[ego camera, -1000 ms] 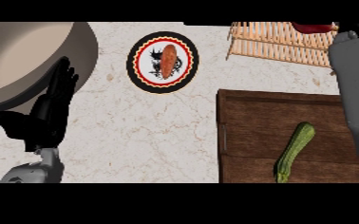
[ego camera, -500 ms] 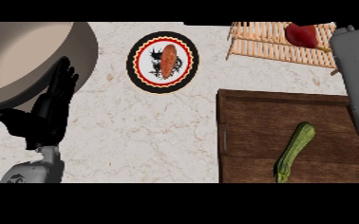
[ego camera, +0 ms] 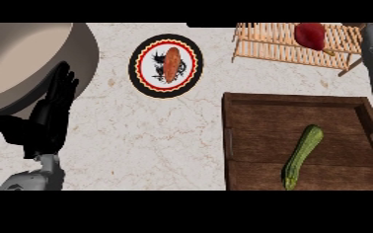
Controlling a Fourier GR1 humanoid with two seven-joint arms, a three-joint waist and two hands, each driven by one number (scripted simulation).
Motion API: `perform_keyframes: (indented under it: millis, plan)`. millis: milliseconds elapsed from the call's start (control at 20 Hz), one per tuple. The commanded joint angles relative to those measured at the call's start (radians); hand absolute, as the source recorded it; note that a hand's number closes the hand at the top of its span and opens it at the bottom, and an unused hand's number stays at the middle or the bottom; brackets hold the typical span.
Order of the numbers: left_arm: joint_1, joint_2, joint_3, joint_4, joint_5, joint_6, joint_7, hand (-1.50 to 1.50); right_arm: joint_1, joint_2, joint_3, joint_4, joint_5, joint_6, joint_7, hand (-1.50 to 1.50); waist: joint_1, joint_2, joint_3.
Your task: Pick the pear from the tray and place it in the tiered shelf
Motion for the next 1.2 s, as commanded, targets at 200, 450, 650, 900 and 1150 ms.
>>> perform_keyframes:
  millis: [200,450,650,900,1150]
  plan:
    - [0.047,0.021,0.020,-0.060,0.019,-0.029,0.010,0.00,0.127,-0.122,-0.069,-0.157,-0.077,0.022,0.116,-1.50,-0.015,-0.006,0.000]
    - [0.038,0.034,0.052,-0.065,0.017,-0.008,0.056,0.00,0.311,-0.192,-0.113,-0.366,-0.152,0.151,0.204,-1.50,-0.043,-0.014,0.000]
    - [0.050,0.019,0.040,-0.068,-0.003,-0.001,0.032,0.00,0.441,-0.243,-0.157,-0.544,-0.242,0.281,0.285,-1.50,-0.033,-0.010,0.000]
    - [0.005,0.026,0.056,-0.042,0.031,-0.030,0.062,0.00,0.588,-0.296,-0.266,-0.692,-0.395,0.427,0.313,-1.50,-0.031,-0.007,0.000]
    - [0.054,-0.024,0.013,-0.067,-0.020,-0.004,0.018,0.00,0.701,-0.308,-0.332,-0.747,-0.482,0.464,0.281,-1.50,-0.013,-0.003,0.000]
